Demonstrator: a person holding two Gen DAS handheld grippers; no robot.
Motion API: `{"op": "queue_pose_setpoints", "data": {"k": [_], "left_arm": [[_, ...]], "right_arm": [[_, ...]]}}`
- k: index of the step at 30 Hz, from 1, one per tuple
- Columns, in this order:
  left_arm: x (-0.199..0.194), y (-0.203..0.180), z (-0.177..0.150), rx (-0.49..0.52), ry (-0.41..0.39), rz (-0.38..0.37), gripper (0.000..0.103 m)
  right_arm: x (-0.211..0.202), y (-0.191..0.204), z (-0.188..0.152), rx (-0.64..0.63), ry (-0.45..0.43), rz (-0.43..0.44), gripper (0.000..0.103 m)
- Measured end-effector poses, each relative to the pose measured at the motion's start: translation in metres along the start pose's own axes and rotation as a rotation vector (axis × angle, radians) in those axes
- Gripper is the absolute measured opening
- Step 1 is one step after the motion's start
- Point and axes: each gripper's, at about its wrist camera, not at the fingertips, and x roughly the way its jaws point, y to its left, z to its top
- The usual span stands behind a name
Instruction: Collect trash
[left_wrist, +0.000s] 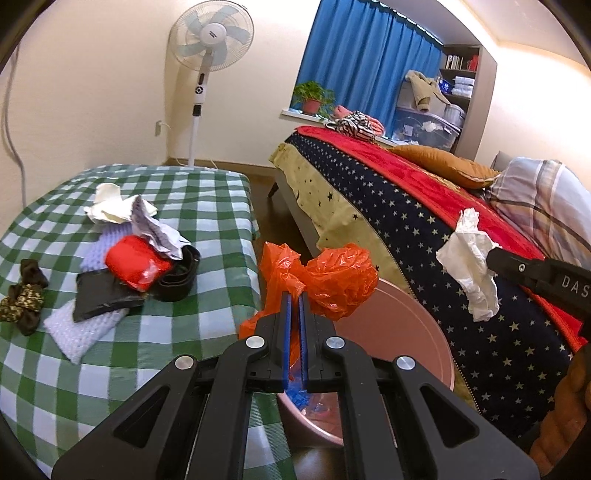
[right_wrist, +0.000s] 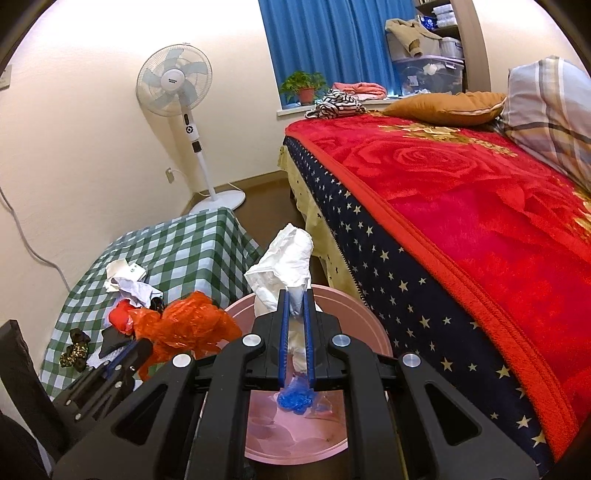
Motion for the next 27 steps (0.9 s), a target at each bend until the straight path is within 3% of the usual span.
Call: {"op": "queue_pose_setpoints", "data": {"k": [9,12,13,16,17,27], "left_arm": [[0.011,-0.002,-0.003,-0.007,0.022,-0.014,0.004],[0.014,-0.003,-0.003,-0.012,0.039,-0.049,0.004],[0.017,-0.004,-0.003,-0.009,0.054,-0.070,0.005],[0.021,-0.004,-0.005,-0.004,0.079,-0.077,0.028],[0.020,-0.002,-0.005,-0.012,0.076,-0.071,0.029],[-0.002,0.011,-0.001,-0.025,0.049,-0.053,0.029]], "right_arm": [[0.009,-0.004,-0.001,0.006,0.023,-0.009,0.009],[0.010,-0.004,-0.001,0.004,0.023,-0.014,0.012],[0.011,-0.005,-0.001,0.006,0.028,-0.016,0.017],[0.010,-0.008,-0.001,0.020,0.022,-0.040,0.040],[0.010,-0.010,-0.001,0.026,0.018,-0.038,0.042],[0.003,-0.003,-0.003,0.010,-0.007,-0.003,0.042]]}}
